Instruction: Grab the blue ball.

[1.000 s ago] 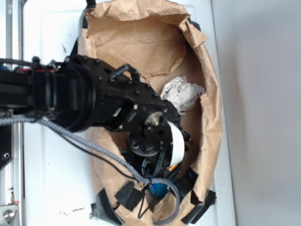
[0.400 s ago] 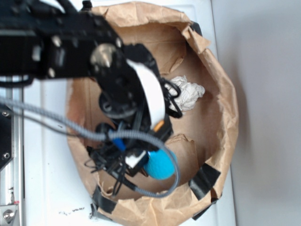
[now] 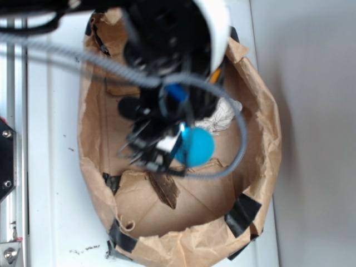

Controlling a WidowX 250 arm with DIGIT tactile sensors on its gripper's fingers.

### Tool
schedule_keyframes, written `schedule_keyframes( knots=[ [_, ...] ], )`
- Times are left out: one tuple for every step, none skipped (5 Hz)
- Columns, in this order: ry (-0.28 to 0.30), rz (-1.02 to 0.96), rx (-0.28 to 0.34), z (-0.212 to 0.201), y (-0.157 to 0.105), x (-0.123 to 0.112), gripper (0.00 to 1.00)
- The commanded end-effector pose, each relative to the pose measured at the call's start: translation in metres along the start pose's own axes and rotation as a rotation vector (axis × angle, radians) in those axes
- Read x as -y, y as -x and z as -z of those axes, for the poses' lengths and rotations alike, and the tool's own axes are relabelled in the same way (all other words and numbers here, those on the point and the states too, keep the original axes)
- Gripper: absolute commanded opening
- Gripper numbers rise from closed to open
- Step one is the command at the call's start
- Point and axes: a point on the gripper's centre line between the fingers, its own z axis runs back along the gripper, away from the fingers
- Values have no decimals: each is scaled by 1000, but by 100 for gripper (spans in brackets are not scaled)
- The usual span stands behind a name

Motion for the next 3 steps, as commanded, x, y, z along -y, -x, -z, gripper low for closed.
schedule_keyframes(
  knots=[
    [-285,-309,7,-32,28,-9,0],
    [-273,-269,52,-31,38,-9,0],
    [-314,-247,39,-24,31,-8,0]
  ],
)
